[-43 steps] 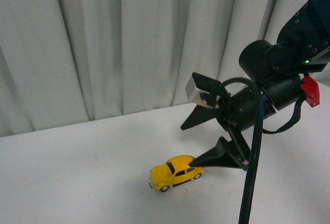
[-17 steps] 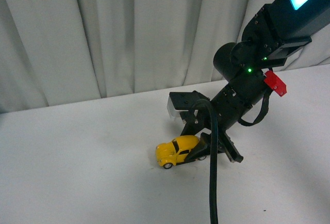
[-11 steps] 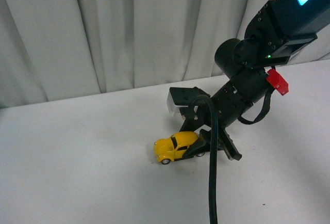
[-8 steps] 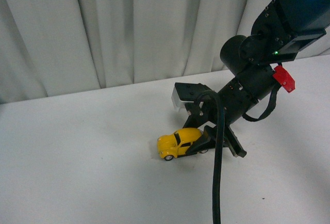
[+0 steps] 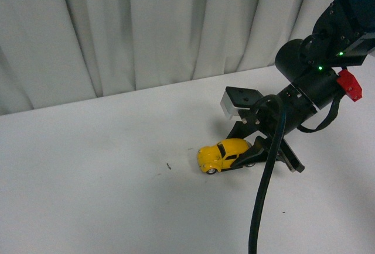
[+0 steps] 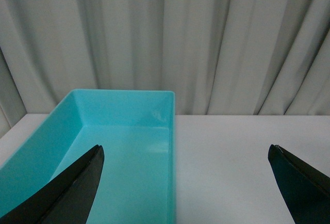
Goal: Wind up and store yellow beetle toy
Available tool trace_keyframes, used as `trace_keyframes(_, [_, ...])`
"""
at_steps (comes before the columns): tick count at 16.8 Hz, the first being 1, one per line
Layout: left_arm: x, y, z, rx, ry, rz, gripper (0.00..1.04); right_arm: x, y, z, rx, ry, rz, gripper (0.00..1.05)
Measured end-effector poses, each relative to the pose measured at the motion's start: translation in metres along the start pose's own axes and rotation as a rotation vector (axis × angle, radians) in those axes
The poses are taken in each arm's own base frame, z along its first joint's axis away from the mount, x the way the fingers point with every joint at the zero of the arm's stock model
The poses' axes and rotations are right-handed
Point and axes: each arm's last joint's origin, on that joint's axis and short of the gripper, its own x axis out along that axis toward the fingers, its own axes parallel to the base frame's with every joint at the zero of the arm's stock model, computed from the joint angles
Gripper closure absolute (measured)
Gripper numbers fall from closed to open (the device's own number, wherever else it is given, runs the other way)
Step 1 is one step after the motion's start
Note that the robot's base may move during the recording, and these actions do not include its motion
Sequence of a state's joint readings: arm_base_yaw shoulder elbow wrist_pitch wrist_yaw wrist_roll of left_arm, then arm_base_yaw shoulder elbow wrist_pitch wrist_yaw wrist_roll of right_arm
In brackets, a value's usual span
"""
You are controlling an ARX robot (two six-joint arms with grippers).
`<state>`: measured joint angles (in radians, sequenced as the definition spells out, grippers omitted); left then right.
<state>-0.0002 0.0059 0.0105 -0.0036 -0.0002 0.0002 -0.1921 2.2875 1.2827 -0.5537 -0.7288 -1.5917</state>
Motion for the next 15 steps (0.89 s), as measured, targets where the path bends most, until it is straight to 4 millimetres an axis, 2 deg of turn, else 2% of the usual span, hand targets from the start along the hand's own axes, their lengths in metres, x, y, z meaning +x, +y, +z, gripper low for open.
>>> trace_keyframes(7, [0.0,0.0,0.0,0.0,0.0,0.0,0.07,-0.042,0.03,-0.052,0.074,-0.003,-0.068,0.62])
trace_keyframes(10, [0.0,0.0,0.0,0.0,0.0,0.0,0.07,-0.052,0.034,-0.062,0.091,0.003,-0.091,0.62])
trace_keyframes(11, [0.0,0.0,0.0,0.0,0.0,0.0,0.07,-0.053,0.033,-0.062,0.083,0.005,-0.099,0.58])
trace_keyframes(13, [0.0,0.0,0.0,0.0,0.0,0.001,0.07,-0.051,0.034,-0.066,0.091,0.018,-0.111,0.35])
trace_keyframes(15, [0.0,0.0,0.0,0.0,0.0,0.0,0.07,-0.052,0.033,-0.066,0.087,0.017,-0.121,0.28])
